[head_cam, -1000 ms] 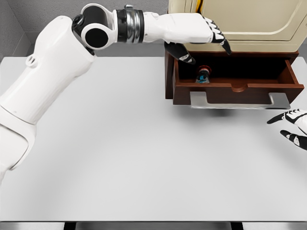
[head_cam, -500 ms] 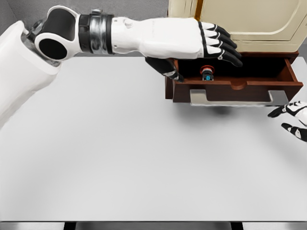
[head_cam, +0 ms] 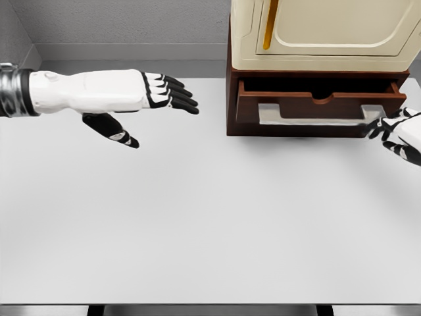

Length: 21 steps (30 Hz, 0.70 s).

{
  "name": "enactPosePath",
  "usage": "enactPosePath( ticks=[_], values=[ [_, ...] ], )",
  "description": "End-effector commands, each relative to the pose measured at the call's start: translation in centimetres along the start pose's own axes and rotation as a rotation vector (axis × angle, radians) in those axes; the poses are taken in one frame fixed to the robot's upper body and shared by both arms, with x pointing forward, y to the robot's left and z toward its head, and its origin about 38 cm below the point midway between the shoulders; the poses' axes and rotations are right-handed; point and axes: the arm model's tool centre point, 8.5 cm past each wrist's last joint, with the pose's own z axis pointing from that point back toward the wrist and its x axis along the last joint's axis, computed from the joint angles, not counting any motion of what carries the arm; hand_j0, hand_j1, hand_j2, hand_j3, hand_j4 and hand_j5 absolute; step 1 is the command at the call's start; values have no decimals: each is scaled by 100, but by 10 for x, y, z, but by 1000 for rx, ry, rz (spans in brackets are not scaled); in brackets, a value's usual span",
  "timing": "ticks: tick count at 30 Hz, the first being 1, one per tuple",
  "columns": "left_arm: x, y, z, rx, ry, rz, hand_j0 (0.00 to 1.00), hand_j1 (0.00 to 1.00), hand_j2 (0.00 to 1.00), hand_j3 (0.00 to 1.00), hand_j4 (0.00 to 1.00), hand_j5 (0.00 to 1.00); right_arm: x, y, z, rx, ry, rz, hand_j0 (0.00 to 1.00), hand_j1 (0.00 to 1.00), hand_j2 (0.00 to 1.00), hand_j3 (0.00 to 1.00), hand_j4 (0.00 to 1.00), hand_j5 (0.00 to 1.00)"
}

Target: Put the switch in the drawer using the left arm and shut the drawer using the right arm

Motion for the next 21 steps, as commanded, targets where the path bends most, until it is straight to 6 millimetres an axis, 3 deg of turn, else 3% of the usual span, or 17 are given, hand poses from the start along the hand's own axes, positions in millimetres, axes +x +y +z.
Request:
enactPosePath(
  ticks=[1, 7, 10, 21],
  values=[
    [-1, -1, 1, 2, 2, 10, 100, 100, 100, 100, 100, 100, 17, -6, -6, -94, -142, -135, 66, 66, 66, 66, 66, 66],
    [-1, -2, 1, 1, 3, 12, 100, 100, 100, 100, 100, 100, 10, -6, -12, -68, -125, -146, 67, 67, 67, 67, 67, 67],
    [-1, -2, 1, 1, 3, 12, 100, 100, 100, 100, 100, 100, 4, -3, -24, -55, -124, -166, 67, 67, 67, 67, 67, 67],
    [-1, -3, 0, -1, -1, 16, 100, 100, 100, 100, 100, 100, -24, 1, -26, -57, -63, -209, 74, 74, 74, 74, 74, 74]
  ],
)
